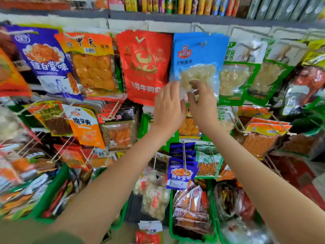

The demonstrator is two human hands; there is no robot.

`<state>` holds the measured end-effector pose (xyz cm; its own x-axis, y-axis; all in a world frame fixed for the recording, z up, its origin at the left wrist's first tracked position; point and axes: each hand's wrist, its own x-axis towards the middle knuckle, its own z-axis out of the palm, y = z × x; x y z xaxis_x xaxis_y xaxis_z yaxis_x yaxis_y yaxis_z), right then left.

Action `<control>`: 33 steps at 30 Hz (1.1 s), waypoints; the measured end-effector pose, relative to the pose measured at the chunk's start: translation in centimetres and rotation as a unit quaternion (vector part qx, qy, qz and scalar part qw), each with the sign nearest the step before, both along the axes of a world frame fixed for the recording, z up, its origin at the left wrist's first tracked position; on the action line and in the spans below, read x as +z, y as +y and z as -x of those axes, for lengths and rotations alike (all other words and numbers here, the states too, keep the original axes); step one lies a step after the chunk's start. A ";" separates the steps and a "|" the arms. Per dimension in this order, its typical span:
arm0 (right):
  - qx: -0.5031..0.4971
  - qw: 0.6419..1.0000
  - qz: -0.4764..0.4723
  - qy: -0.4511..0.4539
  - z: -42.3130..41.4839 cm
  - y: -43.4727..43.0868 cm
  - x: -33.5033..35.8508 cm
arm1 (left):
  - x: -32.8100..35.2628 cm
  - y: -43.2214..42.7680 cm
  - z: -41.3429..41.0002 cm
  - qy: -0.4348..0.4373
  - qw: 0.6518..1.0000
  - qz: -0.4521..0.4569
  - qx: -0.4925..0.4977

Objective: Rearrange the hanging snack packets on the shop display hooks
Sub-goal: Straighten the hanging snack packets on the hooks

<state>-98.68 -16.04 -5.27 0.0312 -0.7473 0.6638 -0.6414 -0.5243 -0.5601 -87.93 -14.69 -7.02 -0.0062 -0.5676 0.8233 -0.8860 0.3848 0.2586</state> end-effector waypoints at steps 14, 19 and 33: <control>0.217 0.915 -0.287 0.182 -6.0 15.6 -24.1 | -20.1 20.8 -6.0 0.063 0.883 -0.454 0.107; 0.222 0.904 -0.310 0.195 -6.1 17.2 -27.6 | -23.0 21.7 -7.6 0.030 0.863 -0.494 0.098; 0.013 0.753 -0.624 0.208 -5.4 17.9 -46.2 | -38.0 13.8 -16.2 -0.221 0.724 -0.646 -0.101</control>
<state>-93.27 1.89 -51.43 0.0686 -0.7765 -0.6263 -0.8958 0.2283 -0.3813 -71.72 -0.93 -45.00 -0.2982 -0.8123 -0.5013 -0.9512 0.2092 0.2268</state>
